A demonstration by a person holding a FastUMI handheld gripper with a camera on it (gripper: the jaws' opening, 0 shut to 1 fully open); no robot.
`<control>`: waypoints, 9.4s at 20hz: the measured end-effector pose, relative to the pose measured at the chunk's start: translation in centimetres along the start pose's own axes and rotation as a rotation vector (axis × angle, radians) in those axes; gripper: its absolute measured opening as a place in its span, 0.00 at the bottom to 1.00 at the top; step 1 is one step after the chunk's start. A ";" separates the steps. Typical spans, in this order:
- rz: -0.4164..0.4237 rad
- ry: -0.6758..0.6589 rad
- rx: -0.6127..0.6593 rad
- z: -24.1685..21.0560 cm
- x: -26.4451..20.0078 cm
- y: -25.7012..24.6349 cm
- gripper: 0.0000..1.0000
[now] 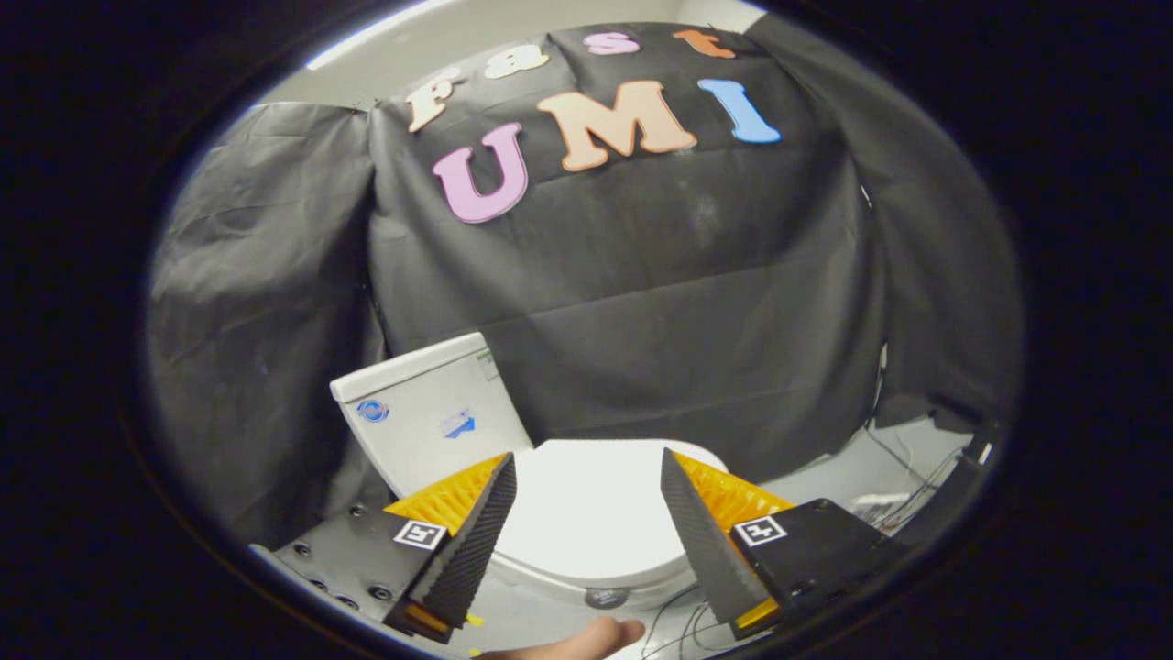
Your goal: Open the toilet lid.
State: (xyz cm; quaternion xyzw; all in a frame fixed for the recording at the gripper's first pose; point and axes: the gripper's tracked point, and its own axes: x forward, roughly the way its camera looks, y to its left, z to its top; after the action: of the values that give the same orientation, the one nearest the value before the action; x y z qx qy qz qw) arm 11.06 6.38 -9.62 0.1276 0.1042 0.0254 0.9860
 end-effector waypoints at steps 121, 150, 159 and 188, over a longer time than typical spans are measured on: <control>-0.318 0.012 0.705 -6.6 5.0 7.8 0.01; -0.387 0.137 0.287 -0.1 8.2 17.0 0.01; -0.345 0.156 0.199 1.2 9.7 20.9 0.01; -0.291 0.173 -0.004 0.8 14.8 31.9 0.01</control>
State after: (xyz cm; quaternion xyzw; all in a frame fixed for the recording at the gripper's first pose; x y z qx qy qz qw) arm 24.94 38.15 -3.58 0.1067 0.2060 -0.1064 0.9669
